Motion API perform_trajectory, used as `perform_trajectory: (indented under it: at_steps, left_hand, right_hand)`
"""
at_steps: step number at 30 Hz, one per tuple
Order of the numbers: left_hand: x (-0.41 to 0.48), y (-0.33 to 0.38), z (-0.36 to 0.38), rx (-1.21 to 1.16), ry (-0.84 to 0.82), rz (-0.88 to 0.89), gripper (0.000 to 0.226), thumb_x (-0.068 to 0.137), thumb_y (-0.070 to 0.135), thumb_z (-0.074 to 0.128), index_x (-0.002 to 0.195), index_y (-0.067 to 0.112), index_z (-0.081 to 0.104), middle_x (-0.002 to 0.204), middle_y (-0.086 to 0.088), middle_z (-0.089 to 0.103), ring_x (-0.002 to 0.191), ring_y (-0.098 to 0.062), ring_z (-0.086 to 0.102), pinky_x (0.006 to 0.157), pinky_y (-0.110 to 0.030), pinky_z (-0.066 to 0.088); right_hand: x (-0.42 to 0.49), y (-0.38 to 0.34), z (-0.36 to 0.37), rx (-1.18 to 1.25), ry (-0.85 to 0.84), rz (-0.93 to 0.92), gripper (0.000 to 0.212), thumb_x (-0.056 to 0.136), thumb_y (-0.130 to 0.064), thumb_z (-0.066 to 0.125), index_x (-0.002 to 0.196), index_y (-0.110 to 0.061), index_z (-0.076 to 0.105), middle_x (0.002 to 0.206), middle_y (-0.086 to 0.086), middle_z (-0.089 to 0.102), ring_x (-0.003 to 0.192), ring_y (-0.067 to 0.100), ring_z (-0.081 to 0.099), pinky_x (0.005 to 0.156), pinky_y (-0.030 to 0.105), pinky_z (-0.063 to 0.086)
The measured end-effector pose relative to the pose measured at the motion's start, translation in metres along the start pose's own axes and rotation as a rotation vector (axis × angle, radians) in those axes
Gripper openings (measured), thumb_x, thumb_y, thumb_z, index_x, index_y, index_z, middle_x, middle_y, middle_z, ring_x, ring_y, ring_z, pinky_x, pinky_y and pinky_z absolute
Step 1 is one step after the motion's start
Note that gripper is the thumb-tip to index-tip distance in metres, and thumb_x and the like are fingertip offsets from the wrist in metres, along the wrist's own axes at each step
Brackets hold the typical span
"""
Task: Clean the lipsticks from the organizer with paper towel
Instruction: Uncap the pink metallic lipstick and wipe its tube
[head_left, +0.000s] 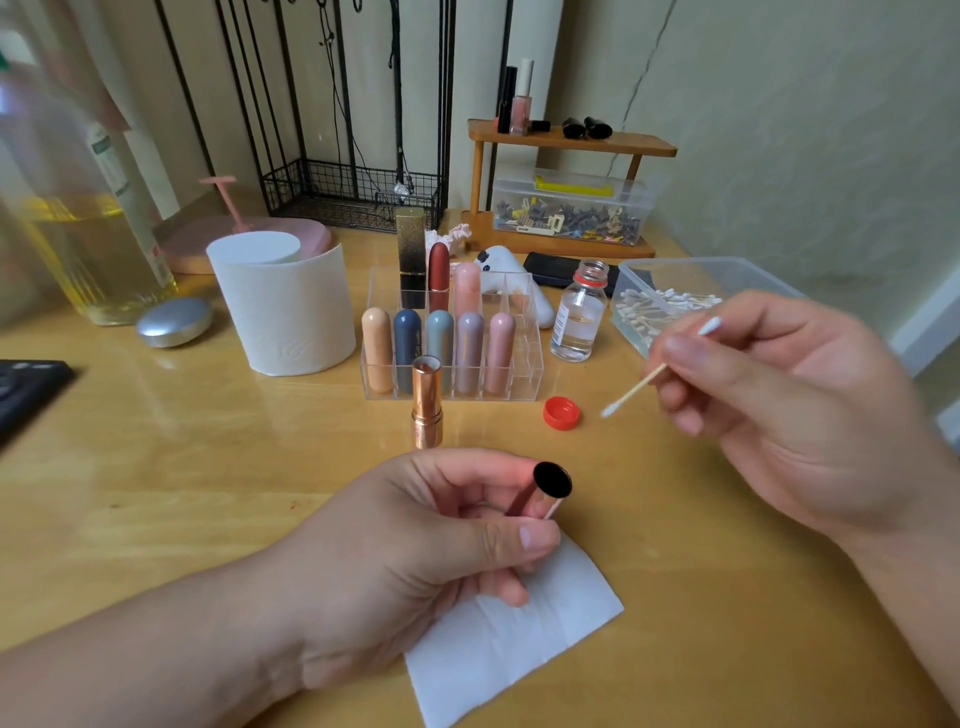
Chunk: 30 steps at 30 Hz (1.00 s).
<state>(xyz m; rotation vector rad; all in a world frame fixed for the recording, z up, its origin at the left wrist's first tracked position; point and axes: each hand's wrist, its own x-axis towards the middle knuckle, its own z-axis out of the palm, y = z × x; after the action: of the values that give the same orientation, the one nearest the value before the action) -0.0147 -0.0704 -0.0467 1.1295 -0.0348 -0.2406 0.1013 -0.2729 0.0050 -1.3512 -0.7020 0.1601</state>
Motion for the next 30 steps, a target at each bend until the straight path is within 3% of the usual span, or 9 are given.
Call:
perform_trajectory:
  at_steps: [5, 10, 16, 22, 30]
  left_hand:
    - [0.0, 0.0, 0.0, 0.038, -0.033, 0.009, 0.022, 0.078, -0.001, 0.071, 0.099, 0.006, 0.075, 0.083, -0.006, 0.062, 0.069, -0.015, 0.06, 0.059, -0.023, 0.052]
    - [0.0, -0.001, -0.001, 0.054, -0.031, -0.003, 0.025, 0.077, -0.001, 0.073, 0.102, 0.001, 0.073, 0.083, -0.007, 0.062, 0.068, -0.016, 0.06, 0.058, -0.024, 0.052]
    - [-0.001, -0.001, -0.002, 0.132, -0.048, 0.028, 0.022, 0.076, 0.0, 0.078, 0.097, 0.003, 0.075, 0.082, -0.008, 0.066, 0.062, -0.015, 0.059, 0.05, -0.021, 0.048]
    - [-0.002, -0.001, -0.004, 0.174, -0.11, 0.034, 0.023, 0.074, 0.007, 0.077, 0.097, 0.013, 0.077, 0.093, -0.016, 0.073, 0.049, -0.009, 0.055, 0.043, -0.017, 0.04]
    - [-0.002, -0.002, -0.004, 0.144, -0.088, 0.02, 0.026, 0.071, 0.005, 0.079, 0.096, 0.007, 0.075, 0.093, -0.02, 0.072, 0.048, -0.011, 0.056, 0.042, -0.017, 0.042]
  right_hand:
    - [-0.018, -0.017, 0.016, -0.099, -0.185, -0.178, 0.008, 0.08, -0.026, 0.077, 0.079, -0.023, 0.07, 0.078, 0.013, 0.071, 0.06, 0.029, 0.06, 0.052, 0.024, 0.047]
    - [-0.02, -0.009, 0.019, -0.158, -0.185, -0.137, 0.007, 0.08, -0.016, 0.074, 0.078, -0.012, 0.068, 0.08, 0.017, 0.072, 0.063, 0.028, 0.063, 0.053, 0.028, 0.05]
    - [-0.021, -0.006, 0.019, -0.215, -0.226, -0.072, 0.004, 0.081, -0.013, 0.072, 0.083, -0.011, 0.069, 0.084, 0.018, 0.072, 0.066, 0.026, 0.064, 0.055, 0.03, 0.052]
    - [-0.022, -0.007, 0.018, -0.261, -0.244, -0.084, 0.005, 0.08, -0.012, 0.07, 0.084, -0.009, 0.069, 0.082, 0.016, 0.072, 0.067, 0.024, 0.065, 0.059, 0.027, 0.053]
    - [-0.025, -0.013, 0.014, -0.214, -0.328, -0.067, 0.011, 0.083, -0.013, 0.074, 0.084, -0.005, 0.067, 0.086, 0.013, 0.073, 0.073, 0.025, 0.069, 0.069, 0.027, 0.055]
